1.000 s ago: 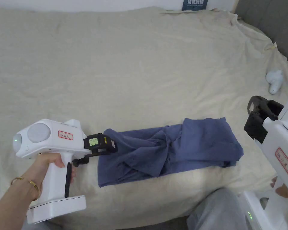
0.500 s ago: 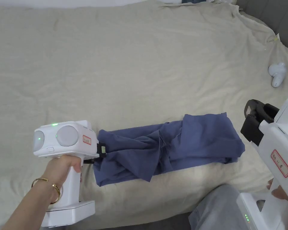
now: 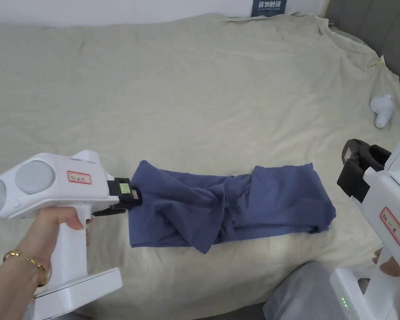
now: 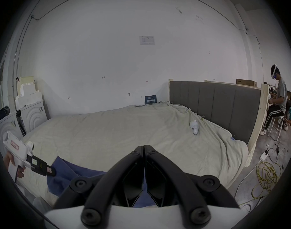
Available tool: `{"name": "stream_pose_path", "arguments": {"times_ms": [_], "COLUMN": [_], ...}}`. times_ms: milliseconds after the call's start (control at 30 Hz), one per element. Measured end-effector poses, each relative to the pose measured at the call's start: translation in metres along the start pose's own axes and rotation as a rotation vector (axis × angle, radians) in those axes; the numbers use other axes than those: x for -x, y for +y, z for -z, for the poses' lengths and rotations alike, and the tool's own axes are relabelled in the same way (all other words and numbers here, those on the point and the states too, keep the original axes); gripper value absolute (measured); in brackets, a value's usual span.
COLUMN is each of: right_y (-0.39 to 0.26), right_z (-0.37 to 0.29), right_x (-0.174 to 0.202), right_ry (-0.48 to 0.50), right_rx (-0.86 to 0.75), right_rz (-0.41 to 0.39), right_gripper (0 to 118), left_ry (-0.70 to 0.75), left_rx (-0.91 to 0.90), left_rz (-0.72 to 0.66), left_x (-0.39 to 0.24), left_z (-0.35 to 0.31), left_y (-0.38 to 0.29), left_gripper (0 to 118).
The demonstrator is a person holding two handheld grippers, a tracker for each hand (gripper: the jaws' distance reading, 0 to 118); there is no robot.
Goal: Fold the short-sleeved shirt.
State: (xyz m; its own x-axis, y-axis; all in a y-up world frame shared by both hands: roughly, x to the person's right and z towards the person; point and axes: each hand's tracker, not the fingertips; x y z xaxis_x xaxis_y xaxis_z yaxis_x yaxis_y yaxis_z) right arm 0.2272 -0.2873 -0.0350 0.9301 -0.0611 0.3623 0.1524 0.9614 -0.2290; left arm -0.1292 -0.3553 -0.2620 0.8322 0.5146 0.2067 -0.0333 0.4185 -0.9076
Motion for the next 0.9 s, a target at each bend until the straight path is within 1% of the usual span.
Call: {"name": "stream_pose_path", "arguments": {"times_ms": [100, 200, 267, 367, 467, 500, 533, 700, 900], "right_y": [0.003, 0.005, 0.005, 0.005, 0.003, 0.002, 0.002, -0.002, -0.003], "right_z": [-0.002, -0.002, -0.001, 0.001, 0.005, 0.006, 0.006, 0.010, 0.005], "right_x": [0.003, 0.005, 0.009, 0.014, 0.019, 0.020, 0.023, 0.028, 0.024], "right_ry": [0.006, 0.019, 0.026, 0.040, 0.054, 0.058, 0.063, 0.085, 0.085], "right_rx": [-0.010, -0.017, -0.019, -0.018, -0.014, -0.014, -0.014, -0.007, -0.011], "right_rz": [-0.009, -0.006, -0.011, -0.017, -0.020, -0.020, -0.019, -0.027, -0.027], "right_gripper": [0, 0, 0, 0, 0, 0, 0, 0, 0], "left_ry": [0.053, 0.162, 0.214, 0.282, 0.366, 0.373, 0.361, 0.180, 0.019], "left_rx": [-0.034, -0.064, -0.095, -0.170, -0.246, -0.261, -0.260, -0.263, -0.185], "left_rz": [-0.013, -0.035, -0.096, -0.234, -0.315, -0.338, -0.336, -0.258, -0.129], "left_x": [0.020, 0.049, 0.074, 0.114, 0.132, 0.132, 0.129, 0.082, 0.007], "left_z": [-0.020, -0.043, -0.061, -0.090, -0.114, -0.119, -0.123, -0.121, -0.080], "left_y": [0.007, 0.011, 0.014, 0.017, 0.017, 0.016, 0.016, 0.008, 0.003], "left_gripper": [0, 0, 0, 0, 0, 0, 0, 0, 0]}}
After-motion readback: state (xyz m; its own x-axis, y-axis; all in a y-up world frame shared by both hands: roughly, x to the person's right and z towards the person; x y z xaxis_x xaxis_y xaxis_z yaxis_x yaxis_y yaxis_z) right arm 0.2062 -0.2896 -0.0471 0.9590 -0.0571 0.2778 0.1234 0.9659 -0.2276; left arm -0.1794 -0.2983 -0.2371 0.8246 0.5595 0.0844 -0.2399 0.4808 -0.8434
